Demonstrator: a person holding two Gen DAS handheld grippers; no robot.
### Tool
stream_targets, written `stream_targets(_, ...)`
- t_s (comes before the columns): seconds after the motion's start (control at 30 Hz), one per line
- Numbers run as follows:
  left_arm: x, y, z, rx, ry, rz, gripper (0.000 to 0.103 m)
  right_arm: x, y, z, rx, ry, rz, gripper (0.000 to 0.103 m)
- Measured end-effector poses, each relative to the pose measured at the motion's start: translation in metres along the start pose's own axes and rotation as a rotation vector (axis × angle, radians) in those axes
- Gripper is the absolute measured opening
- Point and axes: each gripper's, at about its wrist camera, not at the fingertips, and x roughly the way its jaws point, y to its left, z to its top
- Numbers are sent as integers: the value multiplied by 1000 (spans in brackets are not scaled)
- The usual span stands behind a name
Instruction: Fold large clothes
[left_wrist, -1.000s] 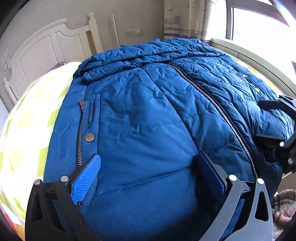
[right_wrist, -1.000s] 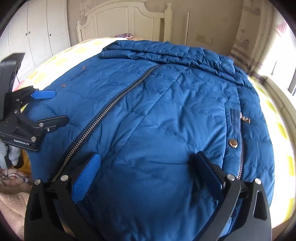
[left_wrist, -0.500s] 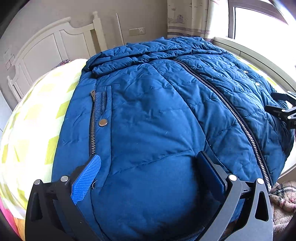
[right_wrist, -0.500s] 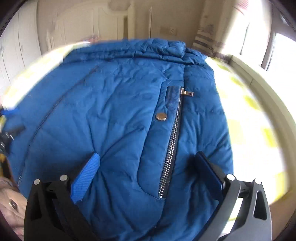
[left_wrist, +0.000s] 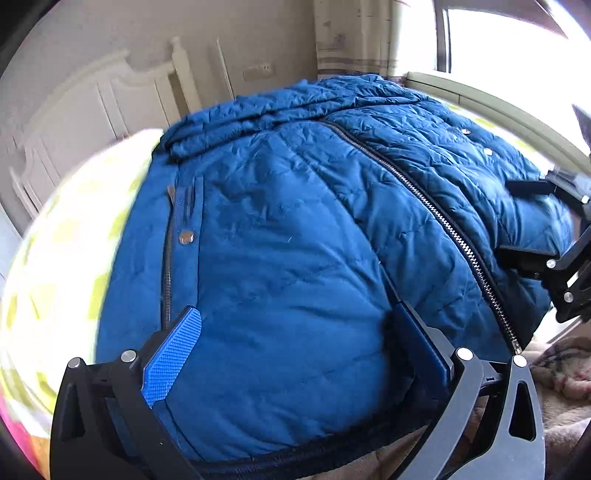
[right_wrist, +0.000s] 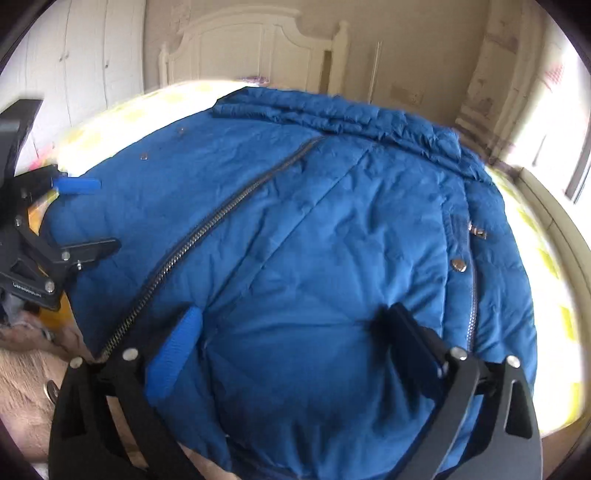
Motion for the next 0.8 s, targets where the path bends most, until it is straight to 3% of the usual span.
stream_targets(0.07, -10, 10, -1, -29, -24, 6, 99, -9, -6, 1, -20, 12, -11, 98)
stream_targets(0.13, -24, 35, -7, -102, -70, 21, 99, -26, -16, 1, -9, -29, -42, 98)
stream_targets(0.23, -29, 78, -26, -260, -66, 17, 99, -50, -54, -15, 104, -49, -142, 98)
stream_targets(0.33, -25, 102, -48, -331, -27, -8, 98, -66, -91, -40, 236, -45, -169, 99)
stream_targets(0.47, -30, 86, -59, -265, -65, -20, 99, -77, -117, -77, 362, -20, -127, 99)
stream_targets(0.57, -26, 77, -55, -251, -60, 16, 97, -70, -118, -95, 365, -1, -111, 88)
stream_targets(0.6, -26, 76, -52, -248, -59, 14, 94, -68, -116, -97, 362, -6, -98, 82)
stream_targets(0.7, -30, 68, -47, -222, -70, 18, 78, -60, -109, -97, 358, 10, -108, 81)
stream_targets(0.8, -29, 67, -48, -206, -67, 43, 71, -55, -111, -100, 368, 18, -67, 80)
